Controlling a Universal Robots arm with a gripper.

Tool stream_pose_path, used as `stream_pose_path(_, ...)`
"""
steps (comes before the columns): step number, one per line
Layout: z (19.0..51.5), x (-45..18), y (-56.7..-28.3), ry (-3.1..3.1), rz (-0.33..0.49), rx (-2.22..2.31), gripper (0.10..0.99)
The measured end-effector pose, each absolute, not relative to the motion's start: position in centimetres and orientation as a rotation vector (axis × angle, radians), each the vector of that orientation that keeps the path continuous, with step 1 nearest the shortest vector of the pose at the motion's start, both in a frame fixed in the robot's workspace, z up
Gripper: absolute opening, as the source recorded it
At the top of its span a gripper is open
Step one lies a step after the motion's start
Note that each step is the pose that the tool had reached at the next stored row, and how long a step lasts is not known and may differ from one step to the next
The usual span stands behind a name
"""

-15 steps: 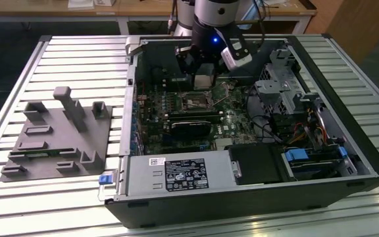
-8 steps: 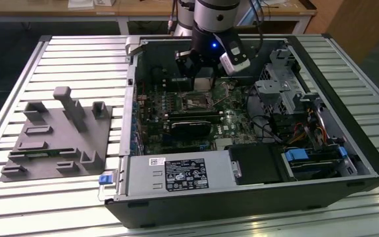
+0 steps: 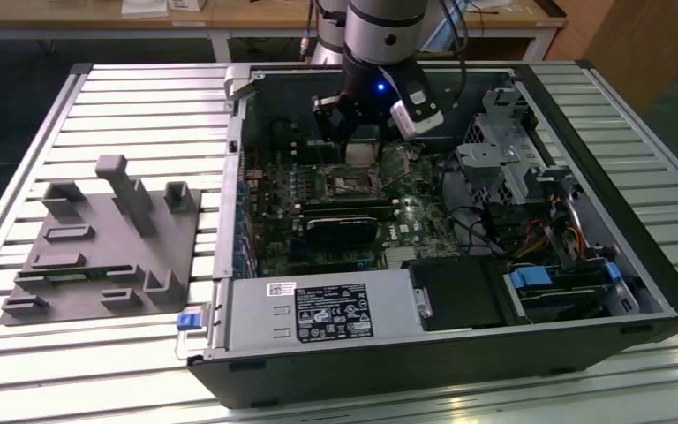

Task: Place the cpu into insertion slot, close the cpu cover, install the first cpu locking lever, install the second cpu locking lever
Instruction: 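Place the cpu into insertion slot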

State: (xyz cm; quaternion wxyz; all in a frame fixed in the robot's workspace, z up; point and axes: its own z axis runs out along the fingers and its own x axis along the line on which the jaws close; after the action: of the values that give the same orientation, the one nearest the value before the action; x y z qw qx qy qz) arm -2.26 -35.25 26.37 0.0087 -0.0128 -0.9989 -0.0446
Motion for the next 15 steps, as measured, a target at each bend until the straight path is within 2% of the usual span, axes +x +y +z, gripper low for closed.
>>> stream_pose_path(15, 25.54, -2.41, -34.90, -3.121, -0.139, -0.040, 0.537)
